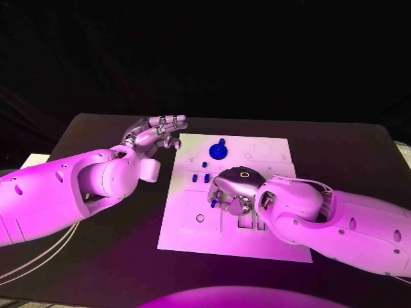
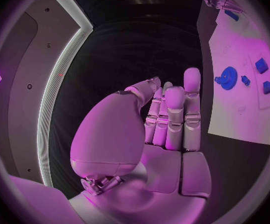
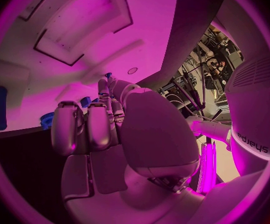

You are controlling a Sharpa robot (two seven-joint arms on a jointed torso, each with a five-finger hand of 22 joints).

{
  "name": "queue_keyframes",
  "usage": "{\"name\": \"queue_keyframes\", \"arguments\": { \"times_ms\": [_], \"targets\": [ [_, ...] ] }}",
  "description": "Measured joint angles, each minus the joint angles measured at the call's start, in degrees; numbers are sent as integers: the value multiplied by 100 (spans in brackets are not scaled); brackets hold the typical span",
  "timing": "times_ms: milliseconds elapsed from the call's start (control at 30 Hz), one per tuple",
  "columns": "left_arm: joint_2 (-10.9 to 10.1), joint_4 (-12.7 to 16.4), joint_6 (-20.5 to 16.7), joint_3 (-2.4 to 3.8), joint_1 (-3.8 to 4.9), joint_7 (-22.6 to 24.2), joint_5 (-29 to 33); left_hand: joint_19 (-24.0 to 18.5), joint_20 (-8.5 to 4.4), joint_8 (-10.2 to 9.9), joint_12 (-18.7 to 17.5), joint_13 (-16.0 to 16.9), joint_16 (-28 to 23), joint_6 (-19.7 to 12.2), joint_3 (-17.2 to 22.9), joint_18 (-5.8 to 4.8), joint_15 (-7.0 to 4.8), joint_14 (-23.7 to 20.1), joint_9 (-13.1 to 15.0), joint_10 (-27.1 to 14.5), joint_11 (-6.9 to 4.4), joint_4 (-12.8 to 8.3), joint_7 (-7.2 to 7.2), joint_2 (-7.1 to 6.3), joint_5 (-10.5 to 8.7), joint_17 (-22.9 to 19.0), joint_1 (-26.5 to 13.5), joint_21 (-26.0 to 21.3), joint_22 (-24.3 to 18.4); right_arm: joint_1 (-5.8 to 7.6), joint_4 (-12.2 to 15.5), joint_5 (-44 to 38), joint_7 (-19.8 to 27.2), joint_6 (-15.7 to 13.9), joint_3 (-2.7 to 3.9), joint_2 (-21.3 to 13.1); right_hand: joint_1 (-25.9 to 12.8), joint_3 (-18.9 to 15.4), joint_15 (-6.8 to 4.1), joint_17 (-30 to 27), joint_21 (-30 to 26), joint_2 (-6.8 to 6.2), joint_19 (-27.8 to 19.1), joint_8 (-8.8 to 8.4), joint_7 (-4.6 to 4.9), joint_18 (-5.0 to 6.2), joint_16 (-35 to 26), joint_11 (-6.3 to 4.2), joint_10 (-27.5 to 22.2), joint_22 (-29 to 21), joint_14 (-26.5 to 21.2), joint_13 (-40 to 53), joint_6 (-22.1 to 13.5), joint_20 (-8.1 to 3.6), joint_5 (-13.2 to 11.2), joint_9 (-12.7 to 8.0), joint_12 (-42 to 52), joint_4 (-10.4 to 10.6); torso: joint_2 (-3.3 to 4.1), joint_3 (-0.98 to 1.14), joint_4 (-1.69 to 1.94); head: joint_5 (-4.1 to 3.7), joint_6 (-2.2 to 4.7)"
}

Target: Assemble the parts on the task board

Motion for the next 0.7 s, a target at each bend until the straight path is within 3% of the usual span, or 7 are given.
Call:
{"name": "queue_keyframes", "arguments": {
  "times_ms": [367,500,633,700],
  "targets": [
    [-8,4,10,0,0,-12,0,0,0,0,0,0,0,0,0,0,0,0,0,-21,21,0,0,0,0,-7,0,-35,-8,8,-67,-23,-25,113,-19,76,-18,-13,42,-11,0,-19,-1,-18,1,0,0,11,-10,-17,0,-3,-1,43,-3,10,0,-12,-3,-3,3,12,-12],
    [-13,7,13,-1,0,-17,0,0,0,0,0,0,0,0,0,-1,0,0,0,-21,21,0,0,0,0,-7,0,-35,-8,8,-89,-45,-53,145,-51,121,-312,-110,137,-51,0,-131,-53,18,167,0,0,145,-300,-57,8,3,-258,117,69,-13,25,-1,-3,-3,3,16,-16],
    [-16,11,16,-1,0,-21,1,0,0,0,0,0,0,-1,-10,0,0,0,0,-33,9,-10,1,0,0,-15,0,-35,-12,19,-99,-63,-86,147,-65,145,-594,-358,227,-83,-72,-321,-115,-9,224,0,0,213,-736,-122,0,-10,-691,199,93,-161,2,58,-3,-3,2,19,-19],
    [-17,12,17,-1,0,-24,1,0,0,0,0,0,0,-21,-16,-1,0,0,0,-41,0,-16,20,0,0,-16,0,-35,-16,21,-101,-71,-102,133,-70,153,-605,-445,227,-95,-91,-332,-125,-8,251,0,0,261,-886,-154,0,-18,-811,226,111,-202,0,49,-3,-4,2,20,-21]
  ]
}}
